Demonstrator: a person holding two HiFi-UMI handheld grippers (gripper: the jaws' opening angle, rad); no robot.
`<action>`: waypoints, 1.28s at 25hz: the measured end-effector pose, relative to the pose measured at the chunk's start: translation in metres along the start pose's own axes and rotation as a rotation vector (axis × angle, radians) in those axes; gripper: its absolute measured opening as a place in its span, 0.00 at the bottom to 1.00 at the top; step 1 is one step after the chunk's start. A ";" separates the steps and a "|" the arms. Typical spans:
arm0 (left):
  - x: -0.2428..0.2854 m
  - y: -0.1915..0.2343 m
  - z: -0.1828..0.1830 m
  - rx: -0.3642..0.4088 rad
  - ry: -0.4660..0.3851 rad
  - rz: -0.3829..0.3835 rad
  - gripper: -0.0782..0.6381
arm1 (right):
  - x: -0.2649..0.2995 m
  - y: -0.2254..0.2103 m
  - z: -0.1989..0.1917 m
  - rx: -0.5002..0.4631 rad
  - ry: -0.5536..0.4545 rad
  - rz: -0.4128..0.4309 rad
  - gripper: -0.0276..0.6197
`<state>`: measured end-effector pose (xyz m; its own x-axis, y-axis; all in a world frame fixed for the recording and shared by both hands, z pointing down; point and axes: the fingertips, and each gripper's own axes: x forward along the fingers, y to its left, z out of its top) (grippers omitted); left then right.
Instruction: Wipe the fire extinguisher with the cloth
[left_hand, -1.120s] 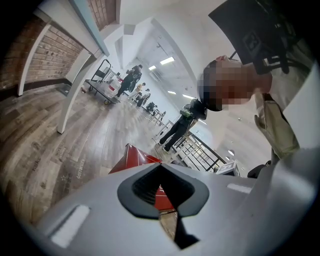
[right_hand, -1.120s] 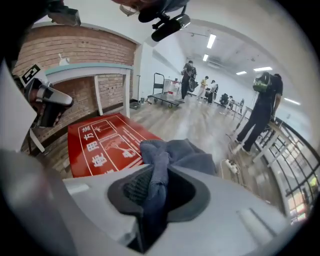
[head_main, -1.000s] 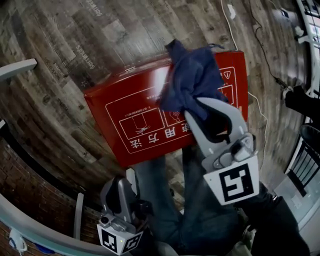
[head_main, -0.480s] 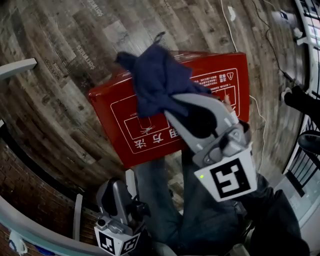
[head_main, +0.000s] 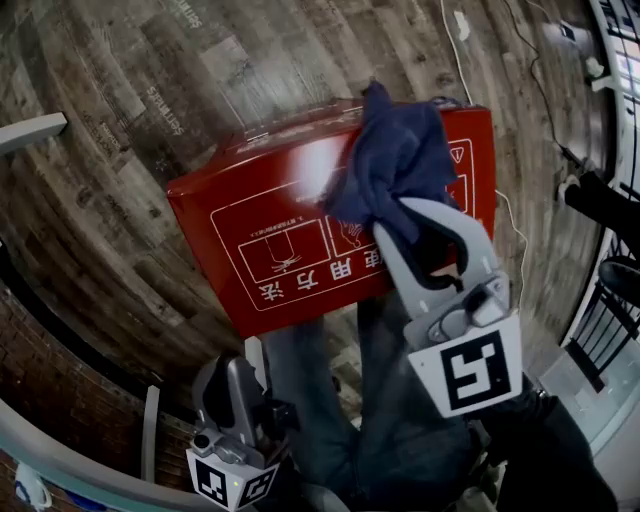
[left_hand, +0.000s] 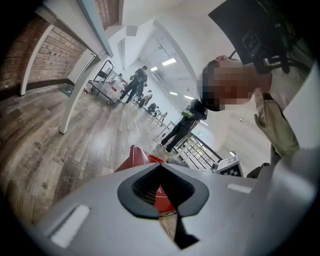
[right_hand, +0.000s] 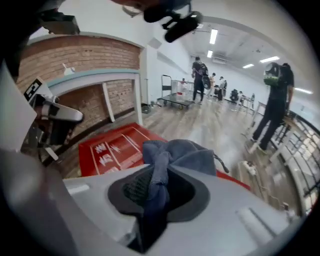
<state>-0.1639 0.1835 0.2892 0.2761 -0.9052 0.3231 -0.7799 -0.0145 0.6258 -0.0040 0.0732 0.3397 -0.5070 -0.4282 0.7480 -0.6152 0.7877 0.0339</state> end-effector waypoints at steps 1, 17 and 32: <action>0.002 -0.002 -0.001 0.002 0.004 -0.005 0.11 | 0.006 0.029 0.007 -0.033 0.000 0.078 0.15; 0.013 -0.022 -0.012 0.014 0.034 -0.033 0.11 | -0.041 -0.082 -0.056 -0.017 0.087 -0.149 0.15; 0.027 -0.034 -0.014 0.040 0.046 -0.037 0.11 | -0.018 0.058 -0.009 -0.189 -0.028 0.217 0.15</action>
<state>-0.1222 0.1661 0.2870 0.3299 -0.8834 0.3328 -0.7904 -0.0658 0.6090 -0.0247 0.1305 0.3340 -0.6331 -0.2504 0.7325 -0.3683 0.9297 -0.0005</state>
